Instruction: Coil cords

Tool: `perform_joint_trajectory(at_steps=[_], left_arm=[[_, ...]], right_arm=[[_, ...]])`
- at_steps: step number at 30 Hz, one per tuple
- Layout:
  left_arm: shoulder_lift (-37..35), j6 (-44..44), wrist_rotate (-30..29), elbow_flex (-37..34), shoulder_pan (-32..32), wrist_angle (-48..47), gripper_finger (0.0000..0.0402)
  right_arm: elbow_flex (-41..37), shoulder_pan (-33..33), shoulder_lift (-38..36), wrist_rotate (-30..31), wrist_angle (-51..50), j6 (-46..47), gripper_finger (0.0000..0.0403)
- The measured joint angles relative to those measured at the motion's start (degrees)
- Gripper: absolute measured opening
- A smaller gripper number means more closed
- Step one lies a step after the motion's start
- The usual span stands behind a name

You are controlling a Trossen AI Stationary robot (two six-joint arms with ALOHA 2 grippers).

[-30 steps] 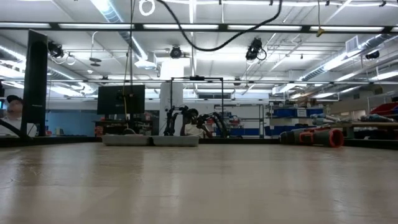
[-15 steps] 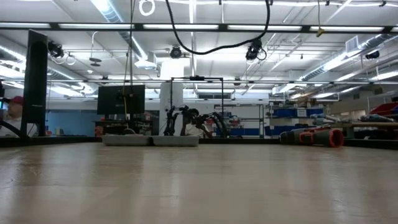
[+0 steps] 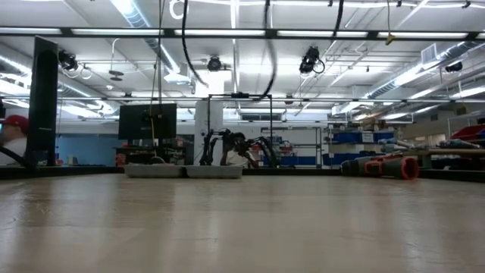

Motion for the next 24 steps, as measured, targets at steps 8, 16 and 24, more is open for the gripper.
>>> perform_joint_trajectory(at_steps=[8, 16, 24], left_arm=[[0.00, -8.08, 7.13, 0.00, -0.30, -1.16, 0.0000], [0.43, -13.85, 11.93, -2.59, -4.33, -2.38, 0.0000], [0.49, -15.20, 11.69, -13.17, -5.44, 3.38, 0.0000]], right_arm=[[-0.05, -10.20, 4.73, -14.68, -14.27, 13.50, 0.0044], [-0.05, -15.06, 3.34, -24.69, -35.46, 26.41, 0.0122], [-0.03, -16.50, 1.52, -28.90, -32.72, 24.90, 0.0137]])
